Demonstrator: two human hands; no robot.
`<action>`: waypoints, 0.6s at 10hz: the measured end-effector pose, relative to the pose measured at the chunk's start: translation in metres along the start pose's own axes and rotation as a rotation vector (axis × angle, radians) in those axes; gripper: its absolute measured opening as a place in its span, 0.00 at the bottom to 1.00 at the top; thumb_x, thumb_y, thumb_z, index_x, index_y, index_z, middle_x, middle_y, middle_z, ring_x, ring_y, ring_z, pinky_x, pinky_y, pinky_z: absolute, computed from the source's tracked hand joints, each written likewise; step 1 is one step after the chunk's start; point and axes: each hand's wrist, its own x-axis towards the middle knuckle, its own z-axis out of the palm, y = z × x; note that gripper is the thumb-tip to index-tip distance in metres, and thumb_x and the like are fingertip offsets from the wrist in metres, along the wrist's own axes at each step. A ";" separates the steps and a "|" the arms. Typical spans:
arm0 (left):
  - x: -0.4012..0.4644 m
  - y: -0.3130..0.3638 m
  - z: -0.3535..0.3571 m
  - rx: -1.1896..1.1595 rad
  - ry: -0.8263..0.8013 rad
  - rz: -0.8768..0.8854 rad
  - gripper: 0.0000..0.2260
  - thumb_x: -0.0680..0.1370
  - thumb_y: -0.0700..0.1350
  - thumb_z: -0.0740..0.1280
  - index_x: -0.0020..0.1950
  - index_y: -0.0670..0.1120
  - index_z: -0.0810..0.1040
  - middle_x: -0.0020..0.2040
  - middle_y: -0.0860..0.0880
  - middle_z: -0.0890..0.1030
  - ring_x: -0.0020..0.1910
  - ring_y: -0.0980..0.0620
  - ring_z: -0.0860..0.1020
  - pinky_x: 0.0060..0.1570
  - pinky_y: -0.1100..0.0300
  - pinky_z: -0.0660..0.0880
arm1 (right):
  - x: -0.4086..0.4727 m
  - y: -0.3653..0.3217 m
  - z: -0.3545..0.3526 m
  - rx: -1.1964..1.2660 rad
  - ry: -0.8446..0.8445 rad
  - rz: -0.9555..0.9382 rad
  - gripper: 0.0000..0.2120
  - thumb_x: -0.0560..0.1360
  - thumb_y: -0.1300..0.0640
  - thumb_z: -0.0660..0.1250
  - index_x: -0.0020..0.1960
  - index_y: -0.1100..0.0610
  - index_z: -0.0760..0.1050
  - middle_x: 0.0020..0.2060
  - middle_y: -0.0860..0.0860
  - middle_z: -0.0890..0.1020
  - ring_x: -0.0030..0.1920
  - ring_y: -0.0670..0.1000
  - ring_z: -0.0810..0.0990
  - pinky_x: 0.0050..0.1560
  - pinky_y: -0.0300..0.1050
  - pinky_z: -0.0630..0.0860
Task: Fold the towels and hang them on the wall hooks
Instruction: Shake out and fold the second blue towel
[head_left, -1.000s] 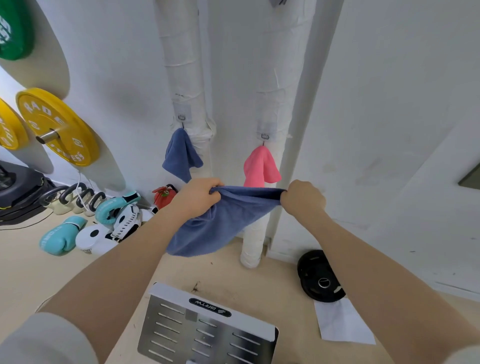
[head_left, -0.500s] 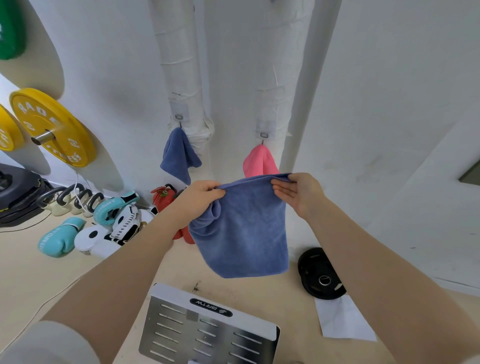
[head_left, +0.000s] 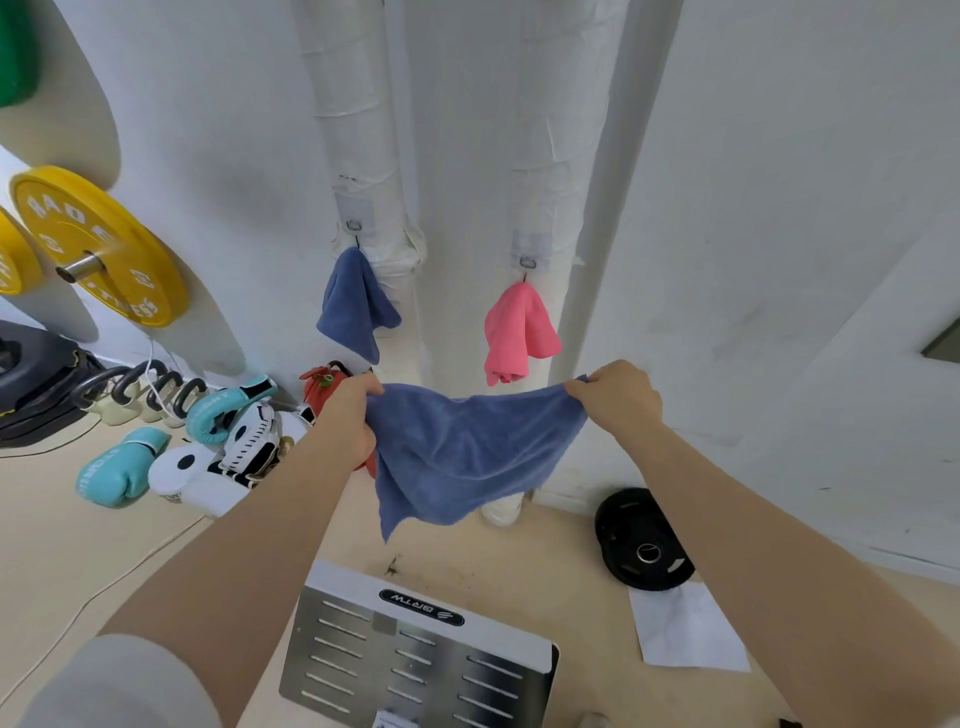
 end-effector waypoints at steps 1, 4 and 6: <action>-0.012 0.005 0.009 0.034 -0.017 -0.039 0.04 0.77 0.35 0.59 0.49 0.40 0.72 0.38 0.44 0.72 0.34 0.49 0.71 0.29 0.63 0.74 | 0.001 -0.001 0.000 0.096 0.021 -0.060 0.15 0.75 0.54 0.59 0.32 0.59 0.68 0.28 0.51 0.70 0.31 0.54 0.70 0.35 0.41 0.66; -0.006 0.004 0.020 -0.146 0.097 0.269 0.08 0.78 0.39 0.61 0.42 0.50 0.70 0.42 0.48 0.75 0.42 0.46 0.75 0.47 0.53 0.74 | 0.001 -0.001 -0.005 0.633 0.114 0.082 0.12 0.76 0.57 0.58 0.35 0.58 0.71 0.27 0.51 0.71 0.28 0.52 0.69 0.33 0.44 0.68; -0.020 -0.012 0.074 0.077 -0.128 0.271 0.14 0.79 0.36 0.57 0.34 0.45 0.65 0.32 0.46 0.67 0.29 0.53 0.69 0.32 0.61 0.66 | -0.035 -0.045 0.024 0.666 -0.309 -0.121 0.18 0.74 0.60 0.65 0.27 0.56 0.64 0.21 0.51 0.67 0.21 0.47 0.65 0.24 0.38 0.64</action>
